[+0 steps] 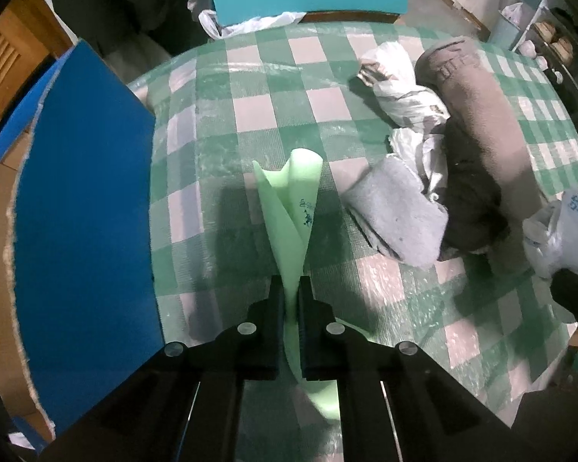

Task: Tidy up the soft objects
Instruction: 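Grasp the green insole with the left gripper while the right gripper grasps the white-blue sock bundle, then lift the green insole with the left gripper while the right gripper carries the sock bundle toward the box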

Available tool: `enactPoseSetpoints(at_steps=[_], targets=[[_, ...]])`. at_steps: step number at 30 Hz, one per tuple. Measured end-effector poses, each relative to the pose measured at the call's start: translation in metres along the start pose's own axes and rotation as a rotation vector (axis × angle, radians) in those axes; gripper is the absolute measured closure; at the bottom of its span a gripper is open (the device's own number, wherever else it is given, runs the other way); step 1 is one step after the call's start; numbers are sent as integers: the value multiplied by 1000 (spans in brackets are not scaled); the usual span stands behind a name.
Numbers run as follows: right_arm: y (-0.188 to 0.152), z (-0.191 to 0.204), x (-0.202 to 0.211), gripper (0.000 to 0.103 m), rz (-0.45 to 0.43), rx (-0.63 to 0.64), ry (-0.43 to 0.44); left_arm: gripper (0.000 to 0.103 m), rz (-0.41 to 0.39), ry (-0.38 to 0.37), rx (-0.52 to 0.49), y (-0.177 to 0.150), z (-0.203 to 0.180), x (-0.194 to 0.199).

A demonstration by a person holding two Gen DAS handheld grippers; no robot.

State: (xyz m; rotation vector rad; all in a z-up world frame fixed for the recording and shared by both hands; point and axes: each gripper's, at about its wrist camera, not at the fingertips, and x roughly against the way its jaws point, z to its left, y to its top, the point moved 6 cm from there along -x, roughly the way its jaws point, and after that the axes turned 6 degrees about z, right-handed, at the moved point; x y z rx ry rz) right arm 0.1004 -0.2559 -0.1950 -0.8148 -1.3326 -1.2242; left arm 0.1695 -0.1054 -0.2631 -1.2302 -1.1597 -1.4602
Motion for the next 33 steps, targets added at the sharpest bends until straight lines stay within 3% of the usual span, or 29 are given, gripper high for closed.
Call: enactPoseSetpoints(at_steps=[16, 33], targets=[[-1, 8, 28, 57, -57, 20, -25, 97, -116, 14, -39, -52, -2, 75], [10, 26, 66, 57, -135, 50, -21, 97, -233, 40, -53, -59, 10, 130]])
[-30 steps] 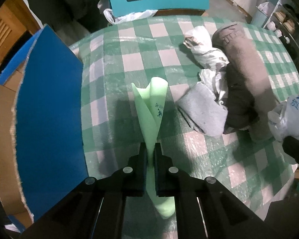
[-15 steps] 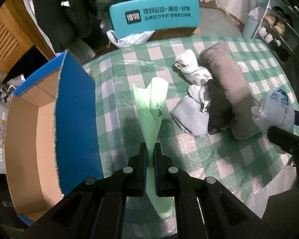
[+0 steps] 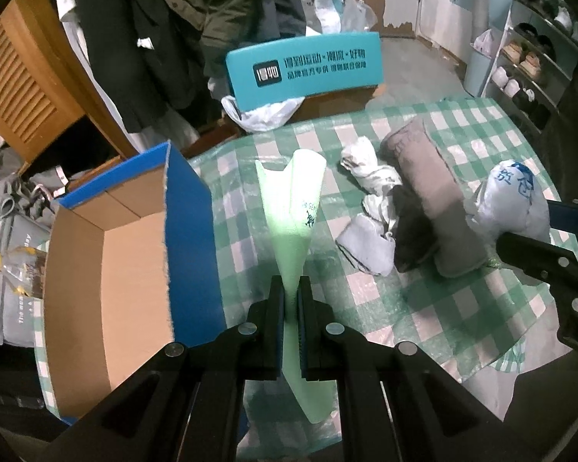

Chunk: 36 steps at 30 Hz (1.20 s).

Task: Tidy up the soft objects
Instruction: 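Lift the green insole with the left gripper while the right gripper carries the sock bundle toward the box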

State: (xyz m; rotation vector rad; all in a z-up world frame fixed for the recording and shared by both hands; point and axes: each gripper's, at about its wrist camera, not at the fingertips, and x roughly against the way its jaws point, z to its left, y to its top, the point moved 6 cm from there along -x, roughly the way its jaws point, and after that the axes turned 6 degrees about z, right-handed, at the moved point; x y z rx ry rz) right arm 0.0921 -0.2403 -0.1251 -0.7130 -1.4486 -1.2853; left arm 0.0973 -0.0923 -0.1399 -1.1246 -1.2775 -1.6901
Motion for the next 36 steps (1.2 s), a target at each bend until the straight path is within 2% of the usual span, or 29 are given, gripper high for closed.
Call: enactPoseSetpoints(at_steps=[16, 36], targets=[[21, 26, 23, 57, -64, 44, 25, 97, -79, 36, 6, 6, 21, 34], [55, 86, 28, 57, -90, 130, 83, 97, -141, 99, 94, 1, 84, 63]])
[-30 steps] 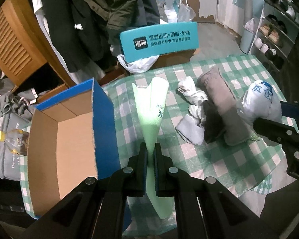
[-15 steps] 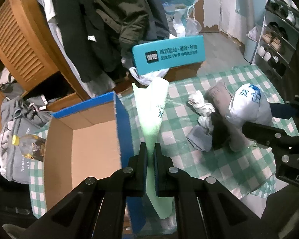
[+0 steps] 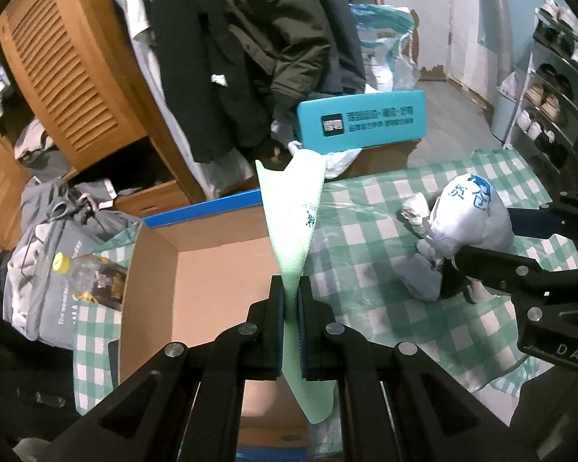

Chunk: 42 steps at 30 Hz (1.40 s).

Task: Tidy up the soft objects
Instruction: 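Lift the green insole with the left gripper while the right gripper carries the sock bundle toward the box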

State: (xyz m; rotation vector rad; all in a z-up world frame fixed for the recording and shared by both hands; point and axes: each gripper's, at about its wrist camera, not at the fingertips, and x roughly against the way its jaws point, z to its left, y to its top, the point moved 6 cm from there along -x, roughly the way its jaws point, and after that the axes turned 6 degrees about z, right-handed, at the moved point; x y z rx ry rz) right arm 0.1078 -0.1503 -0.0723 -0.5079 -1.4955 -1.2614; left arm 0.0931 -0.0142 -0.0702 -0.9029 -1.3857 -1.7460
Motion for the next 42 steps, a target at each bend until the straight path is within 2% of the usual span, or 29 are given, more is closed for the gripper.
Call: enactPoseSetpoints(at_steps=[23, 42], targets=[[44, 97, -36, 57, 33, 126, 102, 97, 53, 78, 137, -28, 92, -27], [59, 141, -75, 57, 96, 171, 112, 97, 113, 109, 212, -44, 128, -51]])
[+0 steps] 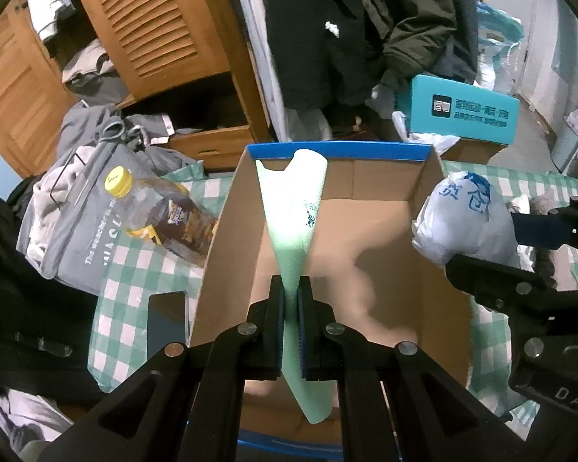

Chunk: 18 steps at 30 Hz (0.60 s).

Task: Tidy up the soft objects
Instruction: 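Lift the green insole with the left gripper while the right gripper carries the sock bundle toward the box, then release the green insole and sock bundle into the box with both grippers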

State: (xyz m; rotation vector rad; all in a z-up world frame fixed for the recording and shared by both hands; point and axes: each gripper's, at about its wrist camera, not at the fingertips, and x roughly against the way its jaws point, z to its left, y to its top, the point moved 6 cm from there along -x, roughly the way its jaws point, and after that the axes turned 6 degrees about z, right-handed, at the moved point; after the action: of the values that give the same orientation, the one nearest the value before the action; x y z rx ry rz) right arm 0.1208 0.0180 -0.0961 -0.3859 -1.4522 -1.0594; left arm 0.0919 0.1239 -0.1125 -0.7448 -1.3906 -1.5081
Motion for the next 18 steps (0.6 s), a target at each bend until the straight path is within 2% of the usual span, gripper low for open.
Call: enactPoseSetpoints(at_steps=[8, 10, 12, 14, 18], targets=[[3, 5, -15, 55, 32, 0, 18, 95, 40, 10, 19, -2, 8, -14], [4, 6, -18, 55, 39, -1, 23, 89, 47, 15, 23, -3, 9, -15], [4, 5, -21, 54, 49, -3, 7, 71, 43, 26, 30, -3, 11, -15], [3, 4, -23, 52, 54, -2, -10, 61, 25, 34, 36, -2, 13, -11], [2, 1, -23, 39, 52, -7, -19, 50, 10, 36, 40, 1, 15, -7]])
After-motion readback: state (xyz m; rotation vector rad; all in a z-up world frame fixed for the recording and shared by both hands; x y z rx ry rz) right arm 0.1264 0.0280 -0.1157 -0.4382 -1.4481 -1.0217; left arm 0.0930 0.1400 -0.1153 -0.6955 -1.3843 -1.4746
